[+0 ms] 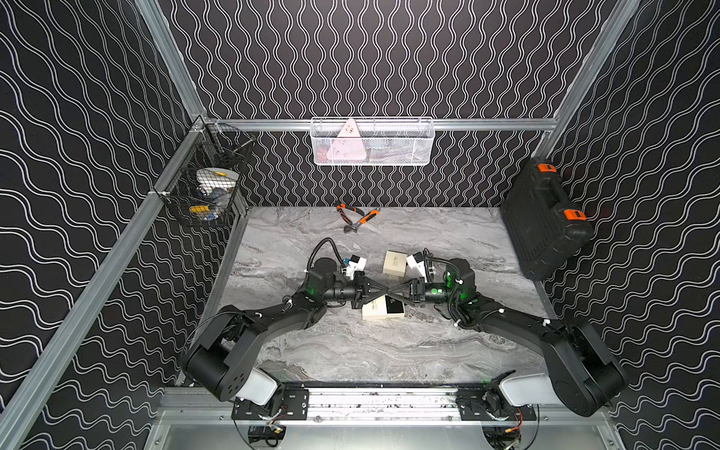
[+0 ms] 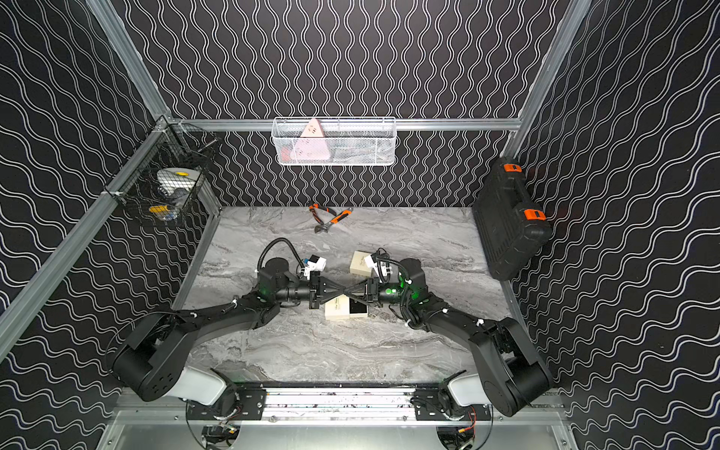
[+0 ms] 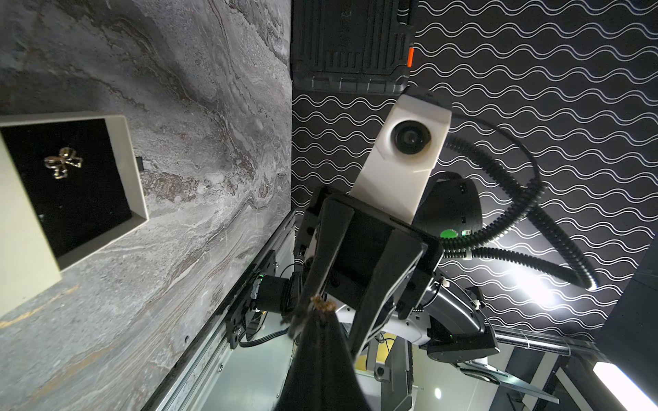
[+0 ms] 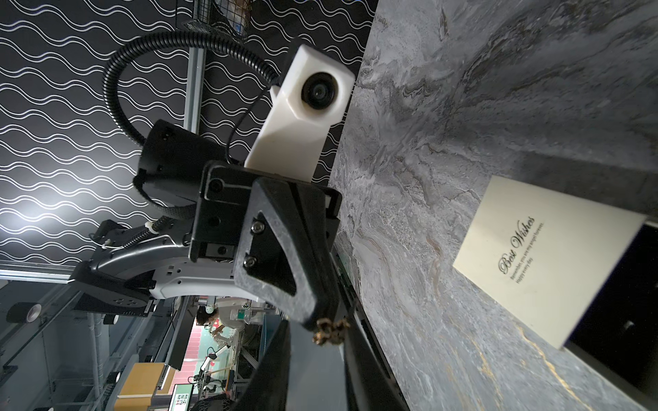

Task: Place the earrings into the drawer-style jewelry box
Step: Pick up the earring from the center of the board.

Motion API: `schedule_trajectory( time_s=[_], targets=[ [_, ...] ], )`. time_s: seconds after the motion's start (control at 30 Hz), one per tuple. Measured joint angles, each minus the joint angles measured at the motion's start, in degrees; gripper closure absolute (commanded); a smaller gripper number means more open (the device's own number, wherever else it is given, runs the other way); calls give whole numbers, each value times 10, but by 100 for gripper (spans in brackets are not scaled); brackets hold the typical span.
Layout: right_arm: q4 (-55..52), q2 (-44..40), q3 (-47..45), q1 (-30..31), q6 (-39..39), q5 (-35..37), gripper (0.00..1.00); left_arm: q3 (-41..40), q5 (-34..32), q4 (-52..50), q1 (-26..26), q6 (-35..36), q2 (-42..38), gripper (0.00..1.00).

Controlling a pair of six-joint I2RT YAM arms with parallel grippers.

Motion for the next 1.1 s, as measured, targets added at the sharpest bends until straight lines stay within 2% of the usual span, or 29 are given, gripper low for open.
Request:
schedule_trajectory(
  time_s=[0.3, 0.63, 0.7, 0.77, 0.8, 1.1],
  targets=[
    [0, 0, 0, 0, 3, 2, 80, 0, 0, 3, 0, 0, 0, 100],
    [0, 0, 0, 0, 5, 2, 81, 0, 0, 4, 1, 0, 0, 100],
    [0, 0, 0, 0, 5, 2, 77, 0, 0, 4, 1, 0, 0, 100],
    [0, 0, 0, 0, 7, 2, 65, -1, 0, 4, 1, 0, 0, 100],
    [0, 0, 0, 0, 7, 2, 63, -1, 0, 3, 1, 0, 0, 100],
    [10, 4, 0, -3, 24, 2, 70, -3, 0, 3, 1, 0, 0, 100]
  ],
)
